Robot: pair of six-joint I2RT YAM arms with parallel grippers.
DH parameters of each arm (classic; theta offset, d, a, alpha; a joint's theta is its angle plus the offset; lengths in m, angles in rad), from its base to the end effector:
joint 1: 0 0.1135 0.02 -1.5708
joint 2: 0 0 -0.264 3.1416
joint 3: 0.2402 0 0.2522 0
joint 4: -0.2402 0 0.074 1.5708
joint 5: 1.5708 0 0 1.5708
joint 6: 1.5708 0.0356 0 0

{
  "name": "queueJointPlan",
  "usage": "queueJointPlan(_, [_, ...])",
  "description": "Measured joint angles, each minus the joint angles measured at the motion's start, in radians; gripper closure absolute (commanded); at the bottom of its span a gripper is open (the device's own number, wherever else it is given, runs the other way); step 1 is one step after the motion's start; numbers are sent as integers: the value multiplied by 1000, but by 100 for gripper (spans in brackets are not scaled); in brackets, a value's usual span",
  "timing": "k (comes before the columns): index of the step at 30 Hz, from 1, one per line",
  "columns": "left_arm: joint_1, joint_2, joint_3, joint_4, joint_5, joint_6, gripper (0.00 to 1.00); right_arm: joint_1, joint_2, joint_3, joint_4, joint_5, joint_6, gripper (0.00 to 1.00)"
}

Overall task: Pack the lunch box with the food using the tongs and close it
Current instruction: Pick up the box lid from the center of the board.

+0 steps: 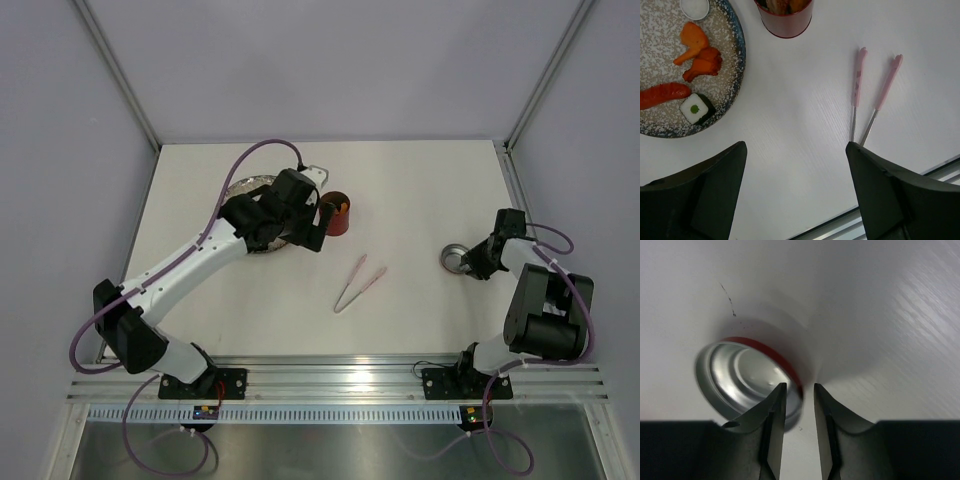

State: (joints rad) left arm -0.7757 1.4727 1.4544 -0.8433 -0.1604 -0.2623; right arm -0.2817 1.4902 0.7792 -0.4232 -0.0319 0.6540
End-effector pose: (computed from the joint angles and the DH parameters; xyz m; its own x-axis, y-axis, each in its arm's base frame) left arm 0.2262 -0.2139 0.3489 -0.6832 0.3116 -0.6604 0.4554 0.8888 -0.0518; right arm 0.2595 -0.0739 0.1629 -0.5297 0.7863 -0.3180 0.7398 0.6117 0.2802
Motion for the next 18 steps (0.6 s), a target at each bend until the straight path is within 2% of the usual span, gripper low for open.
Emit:
queueJointPlan(1, [5,-2,-4,0,4,0,16,0,14,0,13,-8,-2,72])
queueJointPlan(2, [7,-2,-9,-2,8,-1,16,0,26,-2,28,-19,-2,88])
queueJointPlan(3, [9,-2,-14,-5,10,-5,15,0,31,-5,46,-34,-2,97])
queueJointPlan(4, [14,0,-16,-13,12,-10,15,0,30,-13,65,-51,3,100])
queueJointPlan(8, [39,2,-15,-31,31,-31,15,0,-6,-55,114,-96,8,100])
queueJointPlan(12, [64,2,-15,-22,92,-54,14,0,-111,-95,107,-163,8,100])
queueJointPlan(15, [66,6,-15,3,183,-91,13,8,-231,-103,122,-253,10,100])
queueJointPlan(18, [65,14,-42,96,323,-150,10,52,-355,-105,175,-355,23,100])
